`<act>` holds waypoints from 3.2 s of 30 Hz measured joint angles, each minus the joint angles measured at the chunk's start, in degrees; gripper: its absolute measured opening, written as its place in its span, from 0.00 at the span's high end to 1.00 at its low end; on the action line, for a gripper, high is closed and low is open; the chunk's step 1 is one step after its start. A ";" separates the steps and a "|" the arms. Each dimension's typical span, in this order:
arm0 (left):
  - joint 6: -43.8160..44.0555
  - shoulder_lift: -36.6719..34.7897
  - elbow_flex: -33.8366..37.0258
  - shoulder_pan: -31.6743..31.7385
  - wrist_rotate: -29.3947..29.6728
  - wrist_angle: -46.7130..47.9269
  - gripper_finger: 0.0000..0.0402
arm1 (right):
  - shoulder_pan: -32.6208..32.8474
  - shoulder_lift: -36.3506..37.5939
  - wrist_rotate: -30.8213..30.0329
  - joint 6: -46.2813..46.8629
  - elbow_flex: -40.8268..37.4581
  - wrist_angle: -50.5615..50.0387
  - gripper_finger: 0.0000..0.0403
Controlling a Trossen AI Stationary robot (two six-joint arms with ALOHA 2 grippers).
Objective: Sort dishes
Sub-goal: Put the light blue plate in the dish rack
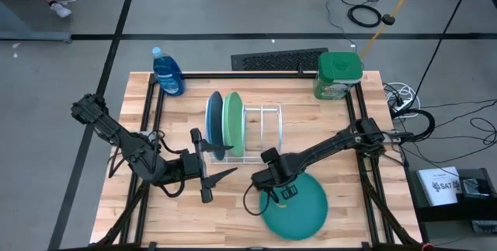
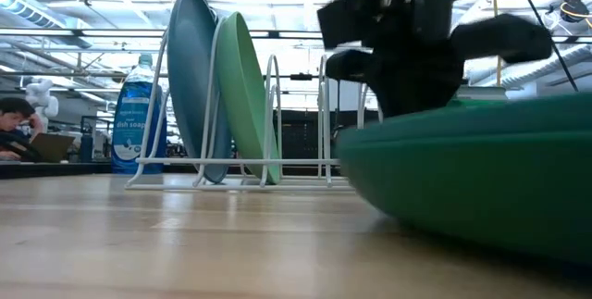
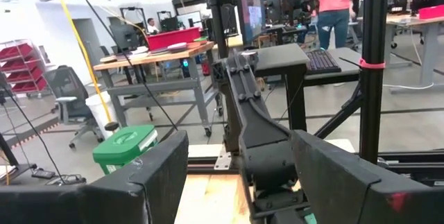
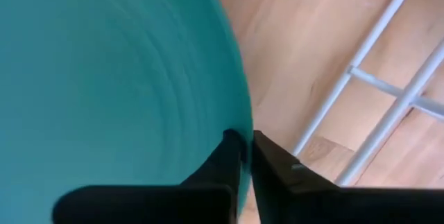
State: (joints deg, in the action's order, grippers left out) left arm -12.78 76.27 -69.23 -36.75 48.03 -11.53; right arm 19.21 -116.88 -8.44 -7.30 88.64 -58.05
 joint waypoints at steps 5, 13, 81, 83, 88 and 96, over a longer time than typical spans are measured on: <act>0.00 0.00 0.00 -0.02 -0.01 0.08 0.37 | 1.00 1.55 -1.60 0.78 0.00 -1.13 0.98; 0.02 0.00 0.00 -0.02 -0.02 0.07 0.37 | 2.53 5.79 -5.32 3.12 0.00 -2.83 0.98; -8.12 0.17 -0.01 -15.50 0.20 -8.67 0.37 | -44.96 28.28 39.62 -36.00 -0.04 44.18 1.00; -9.36 0.17 -0.02 -15.50 0.21 -8.71 0.37 | -46.34 26.58 42.10 -35.39 -0.04 45.12 1.00; -13.29 0.20 -0.02 -15.45 0.22 -8.94 0.37 | -48.63 22.77 45.16 -35.29 -0.02 45.67 1.00; -19.16 0.20 -0.02 -15.45 0.49 -8.96 0.37 | -50.35 18.09 47.87 -36.25 -0.02 45.69 1.00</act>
State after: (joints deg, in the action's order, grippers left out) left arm -31.93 76.47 -69.25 -52.21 48.52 -20.49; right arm -31.14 -98.78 39.43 -43.55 88.62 -12.36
